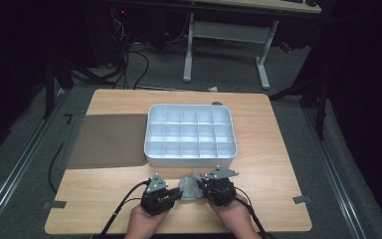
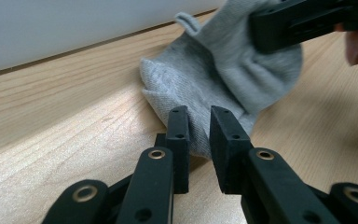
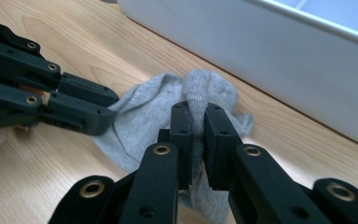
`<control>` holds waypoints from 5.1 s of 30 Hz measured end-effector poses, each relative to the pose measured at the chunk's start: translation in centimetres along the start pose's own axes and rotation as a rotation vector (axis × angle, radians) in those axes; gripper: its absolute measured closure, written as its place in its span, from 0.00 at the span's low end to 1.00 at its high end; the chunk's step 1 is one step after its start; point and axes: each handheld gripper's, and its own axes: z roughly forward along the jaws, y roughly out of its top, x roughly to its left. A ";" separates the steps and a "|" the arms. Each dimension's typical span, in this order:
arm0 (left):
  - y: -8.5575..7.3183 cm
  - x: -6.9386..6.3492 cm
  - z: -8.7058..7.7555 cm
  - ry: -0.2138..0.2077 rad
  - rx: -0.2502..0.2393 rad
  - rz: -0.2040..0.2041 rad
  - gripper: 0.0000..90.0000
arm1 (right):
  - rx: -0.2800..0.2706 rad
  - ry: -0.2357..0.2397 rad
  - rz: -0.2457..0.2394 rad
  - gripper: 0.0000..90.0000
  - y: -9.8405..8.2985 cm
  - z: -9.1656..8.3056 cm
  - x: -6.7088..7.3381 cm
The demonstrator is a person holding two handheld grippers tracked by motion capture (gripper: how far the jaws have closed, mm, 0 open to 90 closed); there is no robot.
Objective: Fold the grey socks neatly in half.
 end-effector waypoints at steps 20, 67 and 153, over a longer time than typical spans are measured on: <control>-0.2 0.0 -0.2 -0.010 -0.014 -0.004 0.86 | -0.113 0.048 -0.029 0.79 1.1 -1.6 1.0; 0.2 1.7 -4.2 0.099 -0.120 -0.040 0.84 | -0.136 0.089 0.045 0.96 -0.7 0.6 1.0; 0.1 -3.0 0.8 0.112 0.030 0.240 0.87 | -0.051 0.066 -0.053 0.91 -3.4 2.6 0.7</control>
